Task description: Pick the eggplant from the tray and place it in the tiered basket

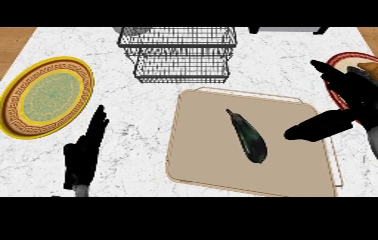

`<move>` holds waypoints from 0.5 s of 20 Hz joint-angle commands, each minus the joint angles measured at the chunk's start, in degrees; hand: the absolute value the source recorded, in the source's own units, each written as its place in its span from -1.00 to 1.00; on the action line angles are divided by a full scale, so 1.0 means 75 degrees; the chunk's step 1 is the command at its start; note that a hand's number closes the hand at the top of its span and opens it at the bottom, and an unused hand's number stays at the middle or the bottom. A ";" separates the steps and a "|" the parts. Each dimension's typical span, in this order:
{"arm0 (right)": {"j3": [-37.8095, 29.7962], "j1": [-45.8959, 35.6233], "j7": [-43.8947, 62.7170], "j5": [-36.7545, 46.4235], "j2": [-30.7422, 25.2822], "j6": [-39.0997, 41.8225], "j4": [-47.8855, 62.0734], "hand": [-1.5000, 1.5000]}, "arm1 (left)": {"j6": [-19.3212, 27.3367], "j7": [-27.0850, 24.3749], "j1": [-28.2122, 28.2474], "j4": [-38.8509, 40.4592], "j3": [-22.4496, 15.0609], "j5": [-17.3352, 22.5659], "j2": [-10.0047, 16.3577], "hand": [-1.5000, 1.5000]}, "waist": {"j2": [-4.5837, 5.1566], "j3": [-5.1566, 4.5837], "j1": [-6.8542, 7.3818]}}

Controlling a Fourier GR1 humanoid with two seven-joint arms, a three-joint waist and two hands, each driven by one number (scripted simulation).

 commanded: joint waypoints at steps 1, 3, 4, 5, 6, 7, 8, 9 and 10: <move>0.0540 -0.0813 0.1787 0.0353 -0.0002 0.0403 -0.0096 -1.00 | 0.0001 0.0235 0.0211 0.0383 -0.0046 -0.0043 -0.0060 0.00 | 0.0047 -0.0029 -0.0025; 0.0772 -0.1225 0.1814 0.0622 0.0281 0.0407 0.0482 -1.00 | 0.0020 0.0030 0.0382 0.0290 -0.0157 -0.0174 -0.0101 0.00 | 0.0070 -0.0028 0.0072; 0.1185 -0.0822 0.1937 0.0874 0.0449 0.0180 0.0091 -1.00 | 0.0016 -0.0224 0.0516 0.0518 -0.0145 -0.0109 -0.0272 0.00 | 0.0052 -0.0032 -0.0019; 0.1305 -0.1099 0.2246 0.0928 0.0649 0.0229 0.0066 -1.00 | 0.0057 0.0336 0.0046 0.0324 -0.0088 -0.0170 -0.0145 0.00 | 0.0046 -0.0026 -0.0044; 0.1144 -0.1336 0.2176 0.0693 0.0554 0.0556 0.0460 -1.00 | 0.0167 -0.0003 0.0292 0.0538 -0.0179 -0.0299 -0.0285 0.00 | 0.0062 -0.0029 -0.0002; 0.1618 -0.1329 0.2419 0.1118 0.0967 0.0209 0.0275 -1.00 | 0.0015 0.0373 0.0040 0.0365 -0.0002 -0.0126 -0.0112 0.00 | 0.0049 -0.0027 -0.0021; 0.1536 -0.1202 0.2030 0.1141 0.0937 0.0302 0.0664 -1.00 | 0.0169 0.0005 0.0402 0.0373 -0.0188 -0.0281 -0.0330 0.00 | 0.0056 -0.0022 -0.0015; 0.1708 -0.1437 0.2329 0.1290 0.1142 0.0275 0.0670 -1.00 | -0.0078 0.0232 0.0167 0.0361 0.0130 -0.0064 -0.0025 0.00 | 0.0053 -0.0025 -0.0010; 0.1793 -0.1640 0.2098 0.1399 0.1243 0.0445 0.1155 -1.00 | -0.0037 0.0228 0.0061 0.0419 0.0031 -0.0141 -0.0156 0.00 | 0.0074 -0.0024 0.0019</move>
